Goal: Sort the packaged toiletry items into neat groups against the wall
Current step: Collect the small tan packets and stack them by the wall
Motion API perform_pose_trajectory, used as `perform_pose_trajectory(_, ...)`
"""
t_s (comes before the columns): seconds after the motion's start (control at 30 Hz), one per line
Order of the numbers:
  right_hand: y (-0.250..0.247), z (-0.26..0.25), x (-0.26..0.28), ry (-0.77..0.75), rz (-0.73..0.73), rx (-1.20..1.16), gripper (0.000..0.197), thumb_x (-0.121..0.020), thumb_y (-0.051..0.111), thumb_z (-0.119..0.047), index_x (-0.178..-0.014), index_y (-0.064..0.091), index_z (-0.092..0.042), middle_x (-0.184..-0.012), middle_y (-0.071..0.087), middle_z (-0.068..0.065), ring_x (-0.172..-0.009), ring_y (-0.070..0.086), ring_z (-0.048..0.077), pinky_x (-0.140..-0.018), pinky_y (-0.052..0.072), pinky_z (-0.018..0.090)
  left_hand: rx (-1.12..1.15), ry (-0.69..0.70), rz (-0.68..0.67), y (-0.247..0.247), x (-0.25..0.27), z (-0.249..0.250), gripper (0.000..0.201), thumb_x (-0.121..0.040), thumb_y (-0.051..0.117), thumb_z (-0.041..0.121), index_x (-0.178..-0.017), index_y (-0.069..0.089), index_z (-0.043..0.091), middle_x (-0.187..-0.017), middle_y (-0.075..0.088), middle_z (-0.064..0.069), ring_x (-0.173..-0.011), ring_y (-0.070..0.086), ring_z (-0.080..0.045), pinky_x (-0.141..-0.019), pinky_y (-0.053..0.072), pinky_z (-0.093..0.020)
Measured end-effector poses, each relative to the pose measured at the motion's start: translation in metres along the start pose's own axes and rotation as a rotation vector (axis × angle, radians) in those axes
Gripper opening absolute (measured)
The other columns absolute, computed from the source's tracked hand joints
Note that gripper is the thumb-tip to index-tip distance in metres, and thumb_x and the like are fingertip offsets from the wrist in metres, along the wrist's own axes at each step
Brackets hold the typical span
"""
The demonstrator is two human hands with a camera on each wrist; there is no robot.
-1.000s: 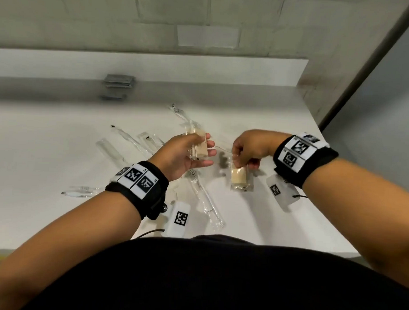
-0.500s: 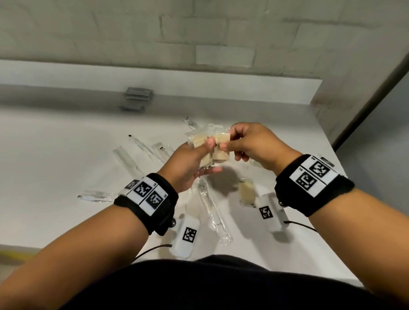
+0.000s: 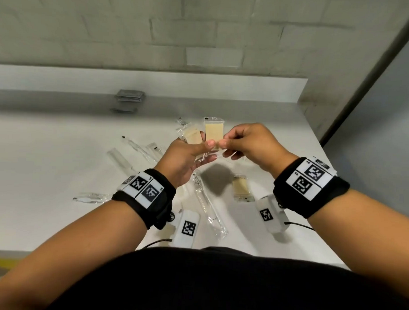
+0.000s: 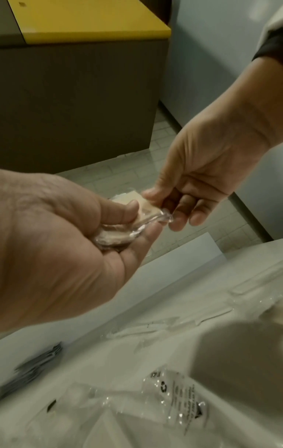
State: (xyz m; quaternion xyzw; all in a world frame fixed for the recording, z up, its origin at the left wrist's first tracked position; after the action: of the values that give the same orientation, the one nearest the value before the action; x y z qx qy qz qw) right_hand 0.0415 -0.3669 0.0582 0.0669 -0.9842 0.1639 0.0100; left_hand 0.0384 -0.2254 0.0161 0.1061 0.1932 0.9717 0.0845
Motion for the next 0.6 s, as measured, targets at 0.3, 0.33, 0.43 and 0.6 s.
perform_pose_trajectory(0.3, -0.004, -0.013, -0.009, -0.013, -0.002, 0.083, 0.020, -0.084, 0.068, -0.001, -0.068, 0.062, -0.011, -0.050, 0.063, -0.006, -0.050, 0.064, 0.010, -0.057, 0.051, 0.025, -0.018, -0.010, 0.048, -0.001, 0.000, 0.008, 0.004, -0.091, 0.063, 0.017, -0.092, 0.066, 0.016, -0.077, 0.071, 0.002, -0.071, 0.067, -0.013, -0.062, 0.054, -0.025)
perform_pose_trajectory(0.33, -0.004, -0.014, -0.010, -0.014, -0.010, 0.097, 0.020, -0.084, 0.068, -0.001, -0.068, 0.061, -0.011, -0.053, 0.063, -0.006, -0.050, 0.064, 0.011, -0.058, 0.051, 0.026, -0.019, -0.008, 0.046, -0.001, 0.000, 0.009, 0.004, -0.090, 0.063, 0.015, -0.091, 0.066, 0.017, -0.076, 0.071, 0.003, -0.072, 0.067, -0.013, -0.062, 0.053, -0.026)
perform_pose_trajectory(0.43, -0.003, -0.017, -0.010, -0.009, -0.040, 0.127, 0.018, -0.084, 0.067, -0.002, -0.070, 0.061, -0.010, -0.060, 0.063, 0.000, -0.053, 0.064, 0.013, -0.060, 0.051, 0.026, -0.032, -0.008, 0.035, -0.002, -0.001, 0.011, 0.007, -0.087, 0.066, 0.010, -0.091, 0.066, 0.016, -0.080, 0.069, 0.000, -0.076, 0.065, -0.016, -0.059, 0.054, -0.025)
perform_pose_trajectory(0.6, 0.001, -0.017, -0.010, -0.007, -0.059, 0.064, 0.018, -0.089, 0.061, -0.003, -0.073, 0.058, -0.011, -0.061, 0.063, 0.000, -0.057, 0.065, 0.019, -0.060, 0.051, 0.029, -0.025, -0.001, 0.028, -0.005, -0.004, 0.014, 0.011, -0.085, 0.068, 0.007, -0.083, 0.063, 0.017, -0.080, 0.063, -0.002, -0.075, 0.059, -0.016, -0.057, 0.053, -0.023)
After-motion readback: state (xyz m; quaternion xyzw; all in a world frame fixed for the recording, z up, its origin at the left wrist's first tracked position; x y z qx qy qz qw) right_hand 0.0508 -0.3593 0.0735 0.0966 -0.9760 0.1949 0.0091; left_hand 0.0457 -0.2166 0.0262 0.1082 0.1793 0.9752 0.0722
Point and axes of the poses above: each hand's wrist, its own x-axis away from the middle knuckle, its own y-axis out of the palm, z = x × y, the point moved 9 cm from there along -x, towards the middle knuckle
